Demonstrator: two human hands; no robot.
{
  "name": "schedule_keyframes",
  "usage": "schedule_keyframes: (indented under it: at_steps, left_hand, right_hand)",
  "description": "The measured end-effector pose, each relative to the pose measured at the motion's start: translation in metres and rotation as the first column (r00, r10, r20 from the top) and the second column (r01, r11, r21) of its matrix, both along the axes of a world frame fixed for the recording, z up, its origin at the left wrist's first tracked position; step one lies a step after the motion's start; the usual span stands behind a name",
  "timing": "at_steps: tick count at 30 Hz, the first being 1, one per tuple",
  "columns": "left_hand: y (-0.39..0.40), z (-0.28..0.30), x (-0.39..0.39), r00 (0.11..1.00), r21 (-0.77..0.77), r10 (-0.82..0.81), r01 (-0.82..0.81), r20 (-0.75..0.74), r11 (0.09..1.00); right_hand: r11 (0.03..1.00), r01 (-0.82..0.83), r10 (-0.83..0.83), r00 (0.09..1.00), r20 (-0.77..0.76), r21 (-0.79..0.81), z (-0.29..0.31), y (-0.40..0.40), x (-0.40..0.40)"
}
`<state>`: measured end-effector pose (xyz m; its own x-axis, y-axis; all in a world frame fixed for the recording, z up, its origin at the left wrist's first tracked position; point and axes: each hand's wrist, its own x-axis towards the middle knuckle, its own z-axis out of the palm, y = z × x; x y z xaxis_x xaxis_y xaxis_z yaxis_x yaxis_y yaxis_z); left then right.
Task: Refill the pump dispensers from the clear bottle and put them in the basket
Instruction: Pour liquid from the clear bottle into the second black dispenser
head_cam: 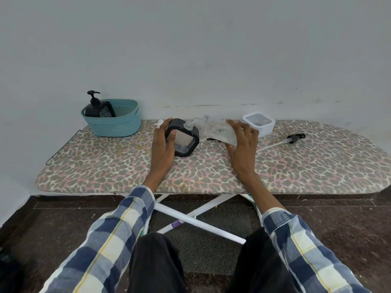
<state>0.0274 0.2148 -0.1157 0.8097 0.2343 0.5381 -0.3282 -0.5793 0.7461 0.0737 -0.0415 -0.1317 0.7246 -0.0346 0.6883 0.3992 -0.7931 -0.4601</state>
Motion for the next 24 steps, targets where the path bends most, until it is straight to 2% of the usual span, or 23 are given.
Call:
schedule_keyframes:
  at_steps: [14, 24]
  left_hand:
    - [0.001, 0.000, -0.001, 1.000, 0.046, 0.013, -0.013, -0.006, 0.999]
    - [0.001, -0.001, -0.001, 0.999, 0.038, 0.031, -0.030, -0.013, 0.999]
  right_hand:
    - [0.986, -0.044, 0.044, 0.999, -0.005, -0.159, 0.025, -0.015, 0.000]
    - [0.979, -0.060, 0.059, 0.998, -0.014, -0.192, 0.036, -0.018, 0.002]
